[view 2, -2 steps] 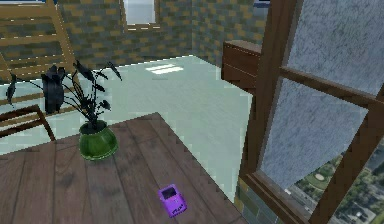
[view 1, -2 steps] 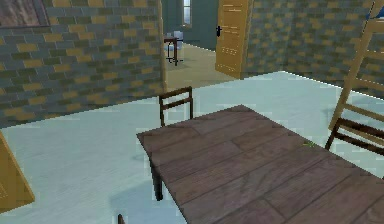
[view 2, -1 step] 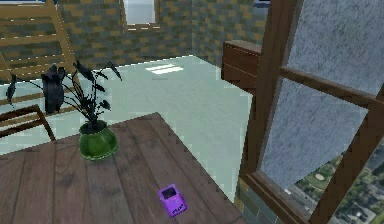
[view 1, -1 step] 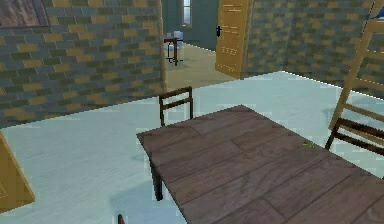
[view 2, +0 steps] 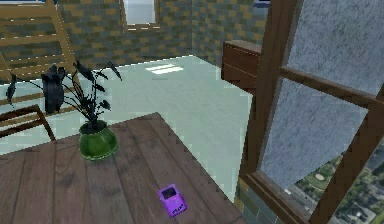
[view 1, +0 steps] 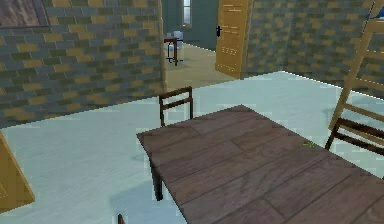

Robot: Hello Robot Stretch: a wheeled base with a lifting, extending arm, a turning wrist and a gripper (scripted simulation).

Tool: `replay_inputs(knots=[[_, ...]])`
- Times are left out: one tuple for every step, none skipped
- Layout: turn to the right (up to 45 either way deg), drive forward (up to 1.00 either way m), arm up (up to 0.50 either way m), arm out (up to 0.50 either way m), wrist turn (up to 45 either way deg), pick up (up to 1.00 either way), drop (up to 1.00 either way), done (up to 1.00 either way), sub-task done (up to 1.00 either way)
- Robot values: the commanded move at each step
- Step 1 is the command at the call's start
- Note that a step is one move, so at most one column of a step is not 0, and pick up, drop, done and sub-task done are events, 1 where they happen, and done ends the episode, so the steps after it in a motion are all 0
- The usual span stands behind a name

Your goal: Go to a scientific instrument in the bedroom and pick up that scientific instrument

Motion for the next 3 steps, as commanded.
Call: replay_inputs(knots=[[0.0,0.0,0.0,0.2,0.0,0.0,0.0,0.0,0.0],[0.0,0.0,0.0,0.0,45.0,0.0,0.0,0.0,0.0],[0.0,0.0,0.0,0.0,45.0,0.0,0.0,0.0,0.0]])
